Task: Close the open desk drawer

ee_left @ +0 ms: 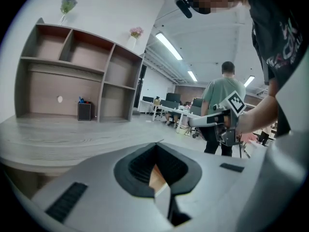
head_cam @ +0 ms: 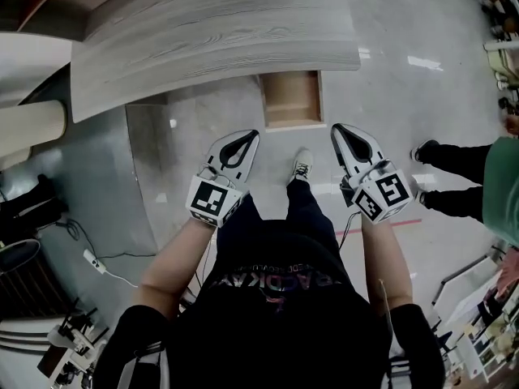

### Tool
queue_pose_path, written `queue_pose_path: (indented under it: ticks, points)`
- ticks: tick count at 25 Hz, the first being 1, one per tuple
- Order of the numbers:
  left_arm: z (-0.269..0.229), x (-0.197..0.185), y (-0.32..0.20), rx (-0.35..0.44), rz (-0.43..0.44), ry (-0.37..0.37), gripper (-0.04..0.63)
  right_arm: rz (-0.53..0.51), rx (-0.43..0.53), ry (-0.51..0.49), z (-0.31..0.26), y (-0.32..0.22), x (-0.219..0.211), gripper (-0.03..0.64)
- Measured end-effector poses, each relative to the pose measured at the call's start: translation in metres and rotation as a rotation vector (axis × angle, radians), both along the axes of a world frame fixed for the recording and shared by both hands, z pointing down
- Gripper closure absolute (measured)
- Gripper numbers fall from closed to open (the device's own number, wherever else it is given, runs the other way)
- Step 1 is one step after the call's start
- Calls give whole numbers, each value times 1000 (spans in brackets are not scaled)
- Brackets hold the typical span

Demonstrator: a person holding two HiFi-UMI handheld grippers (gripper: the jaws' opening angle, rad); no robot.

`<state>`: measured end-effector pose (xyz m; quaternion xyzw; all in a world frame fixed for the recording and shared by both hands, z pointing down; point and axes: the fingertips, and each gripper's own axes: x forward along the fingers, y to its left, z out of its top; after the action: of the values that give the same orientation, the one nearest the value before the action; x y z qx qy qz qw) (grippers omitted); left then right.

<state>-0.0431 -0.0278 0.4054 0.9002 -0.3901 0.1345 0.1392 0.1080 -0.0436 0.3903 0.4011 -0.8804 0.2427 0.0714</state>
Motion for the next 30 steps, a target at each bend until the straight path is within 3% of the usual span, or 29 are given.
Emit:
queue_pose_path:
  ticks: [5,8,10,13,17,24,30]
  points:
    - [29,3,-1,4,8,-45,589,-8,-7,8,27,-4,0,595]
    - [51,7,-1,14,22,-53,585,-18,-12,30,49,-5,3,507]
    - [69,9,4,-4,38,-72,487,-24,-19,61,66,-1,7,471]
    - [97,8,15,-37,45,-113,446,-42,-43,131,96,10,16,443]
    - [137,5,26,-59,66,-175,372,-138,-51,295,144,26,20,368]
    - [206,1,35,-121,66,-238,345,-206,-105,425,223,33,24,351]
    - [241,5,24,-118,58,-256,345,-199,-132,464,271,23,27,348]
